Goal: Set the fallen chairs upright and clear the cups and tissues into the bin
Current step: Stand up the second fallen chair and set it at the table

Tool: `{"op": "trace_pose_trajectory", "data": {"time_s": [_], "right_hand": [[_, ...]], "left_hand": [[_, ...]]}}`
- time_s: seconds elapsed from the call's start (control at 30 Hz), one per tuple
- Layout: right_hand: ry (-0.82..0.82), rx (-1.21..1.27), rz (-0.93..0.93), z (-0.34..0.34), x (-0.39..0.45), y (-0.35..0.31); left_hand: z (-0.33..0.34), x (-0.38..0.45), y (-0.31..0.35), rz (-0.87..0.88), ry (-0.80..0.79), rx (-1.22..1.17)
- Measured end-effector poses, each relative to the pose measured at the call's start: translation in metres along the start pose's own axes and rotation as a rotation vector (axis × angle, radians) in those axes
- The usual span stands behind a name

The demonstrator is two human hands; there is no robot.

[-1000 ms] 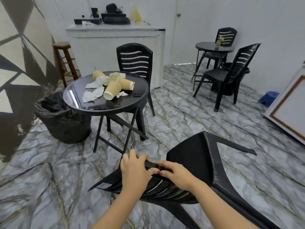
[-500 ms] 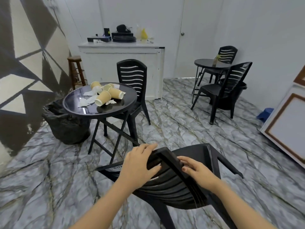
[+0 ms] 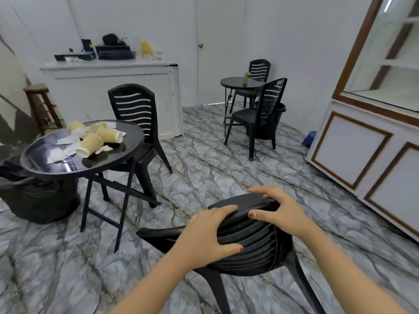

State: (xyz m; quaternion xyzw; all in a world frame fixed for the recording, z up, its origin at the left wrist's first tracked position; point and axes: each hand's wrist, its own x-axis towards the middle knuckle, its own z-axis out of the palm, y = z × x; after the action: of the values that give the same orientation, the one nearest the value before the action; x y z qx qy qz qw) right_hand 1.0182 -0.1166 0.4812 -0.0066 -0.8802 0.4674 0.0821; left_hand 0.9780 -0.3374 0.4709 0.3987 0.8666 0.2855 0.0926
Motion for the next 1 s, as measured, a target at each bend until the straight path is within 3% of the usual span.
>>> {"op": "trace_pose_trajectory", "data": {"time_s": [0.1, 0.3, 0.47, 0.6, 0.93, 1.0], "right_hand": [[0.059, -0.014, 0.046, -0.021, -0.016, 0.020], [0.062, 0.039, 0.159, -0.074, -0.033, 0.053], [0.088, 0.091, 0.195, -0.117, -0.052, 0.087], [0.075, 0.073, 0.225, -0.164, -0.072, 0.130], [0.105, 0.201, 0.369, -0.253, -0.127, 0.233], [0.127, 0.211, 0.386, -0.260, -0.132, 0.247]], "left_hand": [[-0.001, 0.009, 0.005, 0.037, -0.111, -0.132], [0.005, 0.008, -0.014, 0.010, -0.183, -0.150], [0.028, 0.034, 0.001, 0.008, -0.097, -0.074], [0.051, 0.051, -0.004, -0.091, -0.060, -0.127], [0.135, 0.122, 0.051, -0.123, -0.047, -0.354], [0.148, 0.130, 0.063, -0.129, 0.019, -0.373]]}}
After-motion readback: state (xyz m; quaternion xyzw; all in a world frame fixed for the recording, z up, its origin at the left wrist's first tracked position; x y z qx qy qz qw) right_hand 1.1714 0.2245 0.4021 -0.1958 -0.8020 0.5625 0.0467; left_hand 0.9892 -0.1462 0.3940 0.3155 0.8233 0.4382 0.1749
